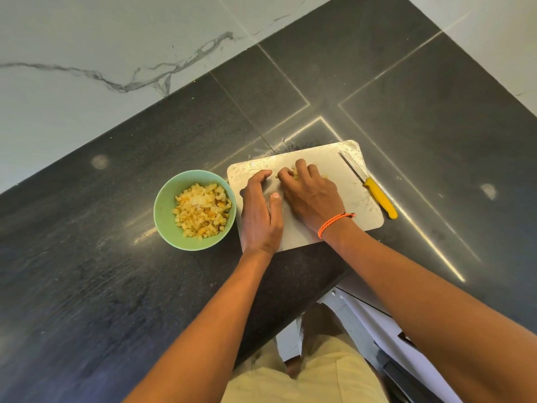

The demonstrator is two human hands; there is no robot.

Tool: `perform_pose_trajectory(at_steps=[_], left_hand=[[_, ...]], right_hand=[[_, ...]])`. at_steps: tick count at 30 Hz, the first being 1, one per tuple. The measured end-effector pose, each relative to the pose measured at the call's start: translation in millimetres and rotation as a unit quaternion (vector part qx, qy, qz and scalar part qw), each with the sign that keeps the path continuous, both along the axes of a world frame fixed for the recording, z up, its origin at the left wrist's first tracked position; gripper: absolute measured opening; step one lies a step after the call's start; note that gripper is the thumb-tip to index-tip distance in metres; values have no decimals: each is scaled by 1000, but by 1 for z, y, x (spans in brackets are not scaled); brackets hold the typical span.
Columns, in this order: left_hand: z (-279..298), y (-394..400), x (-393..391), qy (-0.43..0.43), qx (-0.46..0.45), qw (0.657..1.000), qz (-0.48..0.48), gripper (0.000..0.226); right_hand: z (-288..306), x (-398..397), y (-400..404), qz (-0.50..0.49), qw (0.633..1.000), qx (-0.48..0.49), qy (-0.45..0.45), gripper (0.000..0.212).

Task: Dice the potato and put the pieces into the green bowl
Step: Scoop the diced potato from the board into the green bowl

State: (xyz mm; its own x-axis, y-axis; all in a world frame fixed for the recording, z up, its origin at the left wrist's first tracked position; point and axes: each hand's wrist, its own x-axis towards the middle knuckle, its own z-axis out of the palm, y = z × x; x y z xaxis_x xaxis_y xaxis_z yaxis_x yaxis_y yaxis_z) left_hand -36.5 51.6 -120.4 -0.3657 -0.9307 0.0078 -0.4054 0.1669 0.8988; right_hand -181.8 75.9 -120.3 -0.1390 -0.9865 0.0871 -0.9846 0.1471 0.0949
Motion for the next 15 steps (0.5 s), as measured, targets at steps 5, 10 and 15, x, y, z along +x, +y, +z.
perform_pose_trajectory(at_steps=[5, 10, 15], left_hand=[[1, 0, 1, -13, 4, 1000, 0, 46], [4, 0, 1, -18, 8, 1000, -5, 46], [1, -2, -2, -18, -10, 1000, -20, 42]], right_hand=[[-8, -3, -4, 16, 1000, -13, 1, 19], [-13, -5, -5, 23, 999, -39, 7, 9], [-14, -5, -2, 15, 998, -62, 25, 7]])
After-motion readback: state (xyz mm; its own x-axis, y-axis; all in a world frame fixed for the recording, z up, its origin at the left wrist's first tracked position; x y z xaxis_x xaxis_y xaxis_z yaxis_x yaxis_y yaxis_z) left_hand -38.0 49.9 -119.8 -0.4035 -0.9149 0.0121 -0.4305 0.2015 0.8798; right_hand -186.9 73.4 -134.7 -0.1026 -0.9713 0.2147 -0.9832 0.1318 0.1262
